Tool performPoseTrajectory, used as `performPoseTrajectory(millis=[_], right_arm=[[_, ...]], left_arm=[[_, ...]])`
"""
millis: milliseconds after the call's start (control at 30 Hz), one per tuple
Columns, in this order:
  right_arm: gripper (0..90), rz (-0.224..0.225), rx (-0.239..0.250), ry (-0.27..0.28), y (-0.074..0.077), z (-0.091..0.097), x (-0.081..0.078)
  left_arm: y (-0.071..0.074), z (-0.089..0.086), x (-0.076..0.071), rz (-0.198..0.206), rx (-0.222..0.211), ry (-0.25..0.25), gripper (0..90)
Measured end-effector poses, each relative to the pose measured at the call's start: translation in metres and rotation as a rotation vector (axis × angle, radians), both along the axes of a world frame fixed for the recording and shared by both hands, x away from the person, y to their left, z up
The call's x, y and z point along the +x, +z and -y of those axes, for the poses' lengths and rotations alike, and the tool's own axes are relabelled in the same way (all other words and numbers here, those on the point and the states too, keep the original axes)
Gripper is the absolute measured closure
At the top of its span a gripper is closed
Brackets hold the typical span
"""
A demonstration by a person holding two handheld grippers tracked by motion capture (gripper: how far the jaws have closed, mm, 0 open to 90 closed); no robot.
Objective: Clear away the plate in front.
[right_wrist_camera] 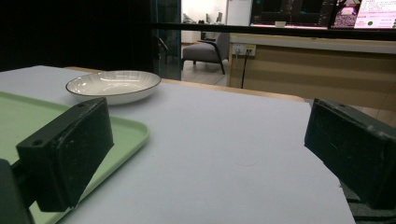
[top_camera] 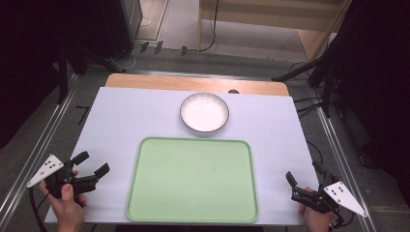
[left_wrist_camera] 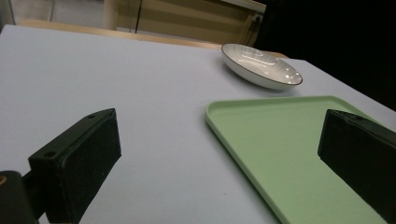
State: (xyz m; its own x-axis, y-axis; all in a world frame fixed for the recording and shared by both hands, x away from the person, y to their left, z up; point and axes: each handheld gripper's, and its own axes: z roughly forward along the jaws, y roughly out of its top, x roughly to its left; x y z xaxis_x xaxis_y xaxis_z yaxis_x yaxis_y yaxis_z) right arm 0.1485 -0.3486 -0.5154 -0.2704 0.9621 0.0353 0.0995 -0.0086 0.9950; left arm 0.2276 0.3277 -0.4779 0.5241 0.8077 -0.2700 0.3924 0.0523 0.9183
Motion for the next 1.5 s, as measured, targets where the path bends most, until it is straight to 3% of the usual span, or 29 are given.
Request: performPoseTrajectory(millis=[200, 567, 933, 1500], right_arm=[[1.8, 0.001, 0.000, 0.000, 0.000, 0.000, 0.000], [1.8, 0.001, -0.001, 0.001, 0.000, 0.000, 0.000], [1.8, 0.001, 0.000, 0.001, 0.000, 0.000, 0.000], [1.7, 0.001, 0.001, 0.002, 0.000, 0.000, 0.000]], left_arm=[[0.010, 0.015, 0.007, 0.007, 0.003, -0.047, 0.0], [0.018, 0.032, 0.017, -0.001, 0.015, -0.082, 0.0], [0.033, 0.065, 0.037, 0.015, 0.004, -0.147, 0.0], [0.048, 0.102, 0.066, 0.028, 0.008, -0.207, 0.0]])
